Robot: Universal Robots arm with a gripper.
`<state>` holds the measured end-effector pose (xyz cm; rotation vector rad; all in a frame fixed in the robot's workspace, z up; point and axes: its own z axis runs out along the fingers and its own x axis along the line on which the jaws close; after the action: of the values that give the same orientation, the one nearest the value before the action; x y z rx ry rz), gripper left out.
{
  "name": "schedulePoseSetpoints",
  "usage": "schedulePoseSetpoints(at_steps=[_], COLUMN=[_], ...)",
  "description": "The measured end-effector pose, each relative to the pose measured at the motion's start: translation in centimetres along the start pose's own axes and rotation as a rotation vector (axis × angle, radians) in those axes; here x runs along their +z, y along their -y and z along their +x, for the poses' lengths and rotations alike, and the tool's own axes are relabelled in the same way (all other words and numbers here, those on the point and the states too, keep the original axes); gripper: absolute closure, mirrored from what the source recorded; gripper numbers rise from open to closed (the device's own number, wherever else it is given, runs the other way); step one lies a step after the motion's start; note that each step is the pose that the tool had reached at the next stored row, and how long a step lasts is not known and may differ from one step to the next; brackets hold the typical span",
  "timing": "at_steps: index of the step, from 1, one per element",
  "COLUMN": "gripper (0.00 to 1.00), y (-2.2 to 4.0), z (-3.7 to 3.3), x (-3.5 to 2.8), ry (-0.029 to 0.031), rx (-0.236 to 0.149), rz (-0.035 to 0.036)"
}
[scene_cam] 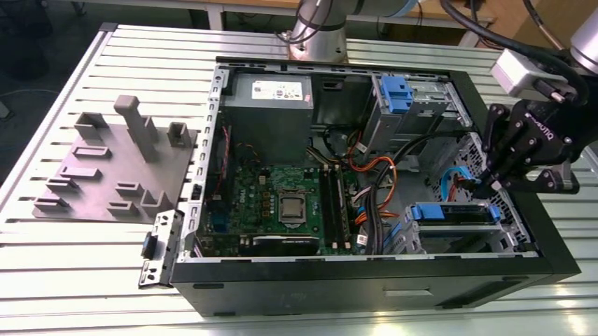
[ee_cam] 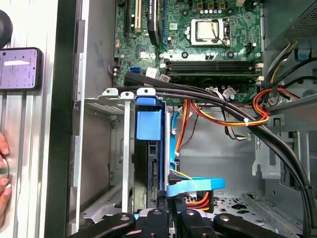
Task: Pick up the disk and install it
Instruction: 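Insert the first disk wire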
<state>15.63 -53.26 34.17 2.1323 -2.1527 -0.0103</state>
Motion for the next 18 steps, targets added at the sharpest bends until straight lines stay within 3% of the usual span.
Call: schedulePoseSetpoints(at_steps=[3, 7, 13, 18], gripper=[0.84, 0.84, 0.84, 0.84], y=[-0.27, -0.48, -1.2, -1.37], z=[0.22, 0.63, 0.78, 0.98], x=[0.06, 0.12, 0.25, 0.36], ry=[0.0028, 0.0036, 0.0047, 0.0048], rx=[0.0, 0.0, 0.001, 0.002], rz=[0.0101, 0.0174, 0.0443, 0.0528])
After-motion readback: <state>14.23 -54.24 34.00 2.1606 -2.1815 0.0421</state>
